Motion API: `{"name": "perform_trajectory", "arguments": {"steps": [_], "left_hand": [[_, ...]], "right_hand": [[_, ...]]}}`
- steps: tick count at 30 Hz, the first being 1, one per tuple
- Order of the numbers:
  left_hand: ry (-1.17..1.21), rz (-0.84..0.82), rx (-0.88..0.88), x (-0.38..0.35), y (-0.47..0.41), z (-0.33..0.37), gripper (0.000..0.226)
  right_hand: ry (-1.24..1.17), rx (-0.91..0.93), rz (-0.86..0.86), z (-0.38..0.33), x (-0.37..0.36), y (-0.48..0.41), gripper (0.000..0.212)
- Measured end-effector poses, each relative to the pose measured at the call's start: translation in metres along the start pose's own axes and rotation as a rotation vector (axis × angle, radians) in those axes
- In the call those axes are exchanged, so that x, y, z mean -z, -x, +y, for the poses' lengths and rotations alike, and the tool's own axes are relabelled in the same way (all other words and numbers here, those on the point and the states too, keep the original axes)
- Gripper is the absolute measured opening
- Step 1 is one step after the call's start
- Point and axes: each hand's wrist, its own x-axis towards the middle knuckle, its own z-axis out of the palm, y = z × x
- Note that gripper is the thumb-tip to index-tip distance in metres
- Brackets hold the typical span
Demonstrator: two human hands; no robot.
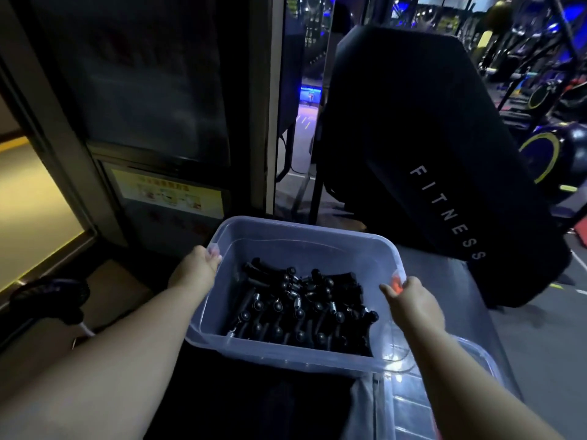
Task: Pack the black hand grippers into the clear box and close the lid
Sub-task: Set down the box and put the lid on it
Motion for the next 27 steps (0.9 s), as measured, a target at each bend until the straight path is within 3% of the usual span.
{"name": "perform_trajectory", "arguments": {"steps": [7, 11, 19, 27], "left_hand": [[-0.204, 0.117, -0.091, -0.005, 0.036, -0.006, 0.049], [-0.262, 0.135, -0.140, -0.006, 0.058, 0.009, 0.067], [-0.019, -0.050, -0.471, -0.055, 0.156, 0.132, 0.064], [0.169, -0.359, -0.694, -0.118, 0.256, 0.219, 0.055]], "right_hand": [[-0.024, -0.017, 0.024, 0.004, 0.000, 0.021, 0.071], [-0.128, -0.028, -0.023, 0.008, 0.004, 0.030, 0.071], [-0.197, -0.068, -0.095, 0.037, 0.035, 0.036, 0.069], [-0.150, -0.170, -0.114, 0.127, 0.064, 0.042, 0.066]]}}
